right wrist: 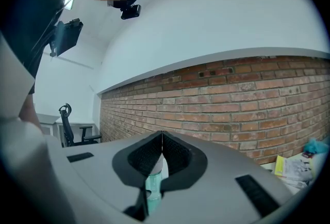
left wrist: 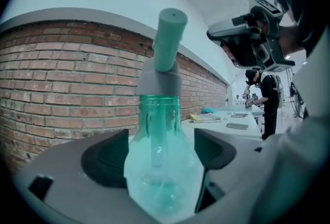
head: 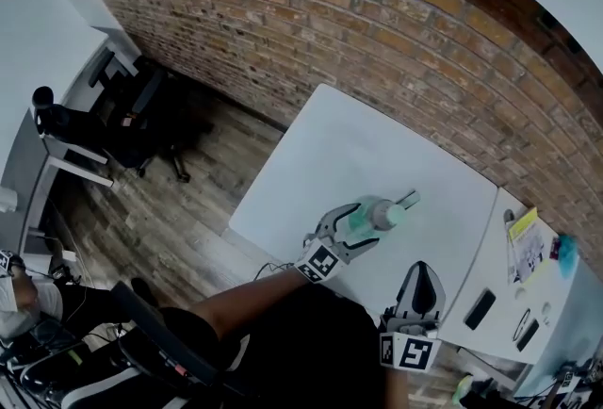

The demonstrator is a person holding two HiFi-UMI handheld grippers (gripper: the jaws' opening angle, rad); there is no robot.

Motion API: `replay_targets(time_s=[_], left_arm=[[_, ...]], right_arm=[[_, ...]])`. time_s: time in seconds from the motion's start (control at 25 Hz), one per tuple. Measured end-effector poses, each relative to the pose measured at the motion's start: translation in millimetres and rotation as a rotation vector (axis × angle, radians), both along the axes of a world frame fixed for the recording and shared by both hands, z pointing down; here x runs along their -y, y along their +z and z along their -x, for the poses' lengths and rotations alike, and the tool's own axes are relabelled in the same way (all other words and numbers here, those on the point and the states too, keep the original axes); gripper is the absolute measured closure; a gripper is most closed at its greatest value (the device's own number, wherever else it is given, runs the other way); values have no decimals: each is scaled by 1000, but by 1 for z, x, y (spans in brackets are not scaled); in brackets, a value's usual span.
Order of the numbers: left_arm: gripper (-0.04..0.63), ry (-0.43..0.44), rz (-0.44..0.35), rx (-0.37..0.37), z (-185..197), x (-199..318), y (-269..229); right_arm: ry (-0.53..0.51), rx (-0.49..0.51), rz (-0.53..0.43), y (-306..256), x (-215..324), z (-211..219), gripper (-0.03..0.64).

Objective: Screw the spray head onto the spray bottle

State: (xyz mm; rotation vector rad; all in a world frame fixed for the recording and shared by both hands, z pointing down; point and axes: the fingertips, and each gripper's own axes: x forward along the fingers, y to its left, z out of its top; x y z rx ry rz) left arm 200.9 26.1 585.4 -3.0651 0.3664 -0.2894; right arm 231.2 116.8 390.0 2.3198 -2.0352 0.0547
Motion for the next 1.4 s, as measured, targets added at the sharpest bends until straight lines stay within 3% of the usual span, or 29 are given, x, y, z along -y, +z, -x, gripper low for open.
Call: replay_targets(time_s=[0.4,0.56,0.76,0.92,1.28,1.36,1.4], left_arm=[[201,32,4,4,-9,2,6],[201,62,-5,15,-15,1,8],[202,66,-2,-4,-22,1,5],[204,36,29,-20,-16,3,2],[210,61,41,-18,-21,2,-1],[209,101,7,-6,-24,0,-4],[209,119,-10,3,-26,0,-4]], right_arm=[[-37,8,40,11,8,5,609],[-140,-6,95,13,18,11,607],[-276,-73,247,15,32,4,607],[-416,-193,326,-4,46,6,607],[-789,-543,563,1,81,22,603],[-860,-599,620,8,85,28,577],[-897,-619,653,13,85,31,531]])
